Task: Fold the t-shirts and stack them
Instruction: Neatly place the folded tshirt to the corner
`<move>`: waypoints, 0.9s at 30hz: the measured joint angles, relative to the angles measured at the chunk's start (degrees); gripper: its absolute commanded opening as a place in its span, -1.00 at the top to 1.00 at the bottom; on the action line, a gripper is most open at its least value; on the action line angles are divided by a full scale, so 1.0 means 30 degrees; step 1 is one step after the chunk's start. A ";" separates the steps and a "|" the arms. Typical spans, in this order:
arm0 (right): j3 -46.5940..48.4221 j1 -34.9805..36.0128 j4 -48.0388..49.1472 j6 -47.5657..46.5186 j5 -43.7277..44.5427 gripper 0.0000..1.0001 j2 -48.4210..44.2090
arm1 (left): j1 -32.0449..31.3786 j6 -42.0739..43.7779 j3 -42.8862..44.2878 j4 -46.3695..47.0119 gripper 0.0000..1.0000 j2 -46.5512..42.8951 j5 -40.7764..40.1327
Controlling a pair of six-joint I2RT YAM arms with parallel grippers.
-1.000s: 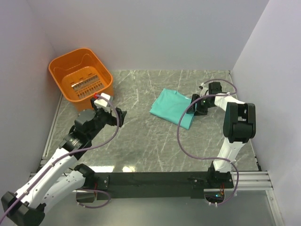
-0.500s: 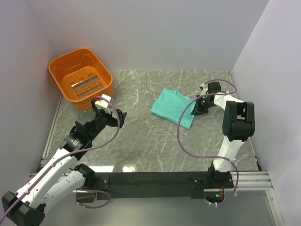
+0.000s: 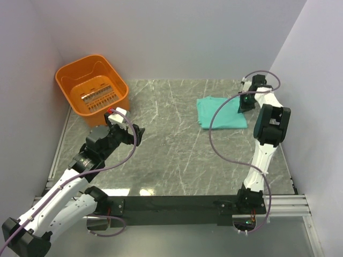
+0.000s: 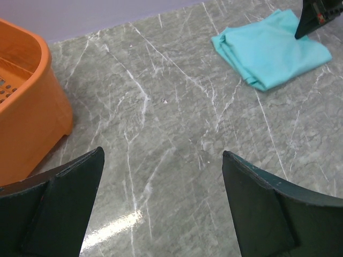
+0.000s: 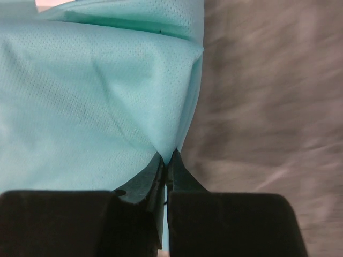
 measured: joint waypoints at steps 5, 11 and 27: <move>0.4277 -0.0867 -0.1093 -0.1843 0.1770 0.99 0.2477 | 0.0000 0.0000 -0.0022 0.0000 -0.94 0.0007 0.0087; 0.6411 -0.1355 -0.1239 -0.2965 0.3672 0.41 0.3468 | 0.0000 0.0000 -0.0029 0.0000 -0.93 0.0051 0.0117; 0.1311 -0.1443 0.0495 -0.4444 0.5333 -0.19 -0.2565 | 0.0000 -0.0007 -0.0058 0.0000 -0.99 0.0000 0.0087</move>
